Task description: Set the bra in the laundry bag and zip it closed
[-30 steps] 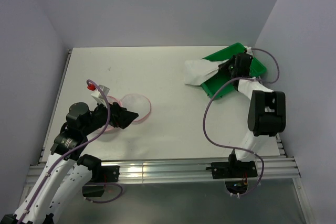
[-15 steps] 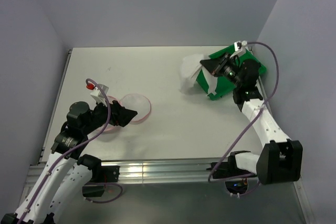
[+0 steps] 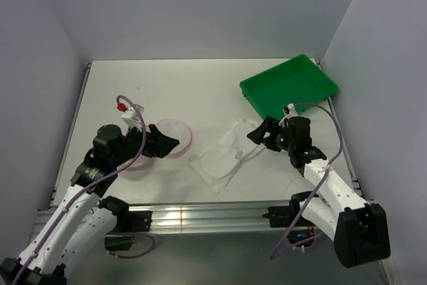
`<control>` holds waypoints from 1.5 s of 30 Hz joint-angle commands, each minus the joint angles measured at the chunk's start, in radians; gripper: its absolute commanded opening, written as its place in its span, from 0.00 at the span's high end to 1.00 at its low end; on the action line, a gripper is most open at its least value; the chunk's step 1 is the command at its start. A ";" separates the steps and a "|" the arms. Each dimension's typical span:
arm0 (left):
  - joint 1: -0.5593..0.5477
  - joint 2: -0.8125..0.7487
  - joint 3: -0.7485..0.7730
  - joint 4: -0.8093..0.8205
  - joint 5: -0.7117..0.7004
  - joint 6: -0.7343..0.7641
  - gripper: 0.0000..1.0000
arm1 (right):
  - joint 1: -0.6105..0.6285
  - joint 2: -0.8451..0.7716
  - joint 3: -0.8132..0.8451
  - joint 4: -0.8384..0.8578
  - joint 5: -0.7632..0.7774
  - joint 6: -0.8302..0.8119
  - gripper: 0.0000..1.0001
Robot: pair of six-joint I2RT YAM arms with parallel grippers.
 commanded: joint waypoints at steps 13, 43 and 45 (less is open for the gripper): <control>-0.491 0.487 0.053 0.185 -0.539 -0.098 0.12 | 0.072 0.217 0.014 0.134 0.273 0.005 0.30; -0.680 0.638 -0.077 0.260 -0.638 -0.259 1.00 | 0.210 0.736 0.497 0.042 0.351 -0.132 0.42; -0.701 0.600 -0.074 0.259 -0.636 -0.271 0.99 | 0.208 0.762 0.509 0.037 0.312 -0.138 0.39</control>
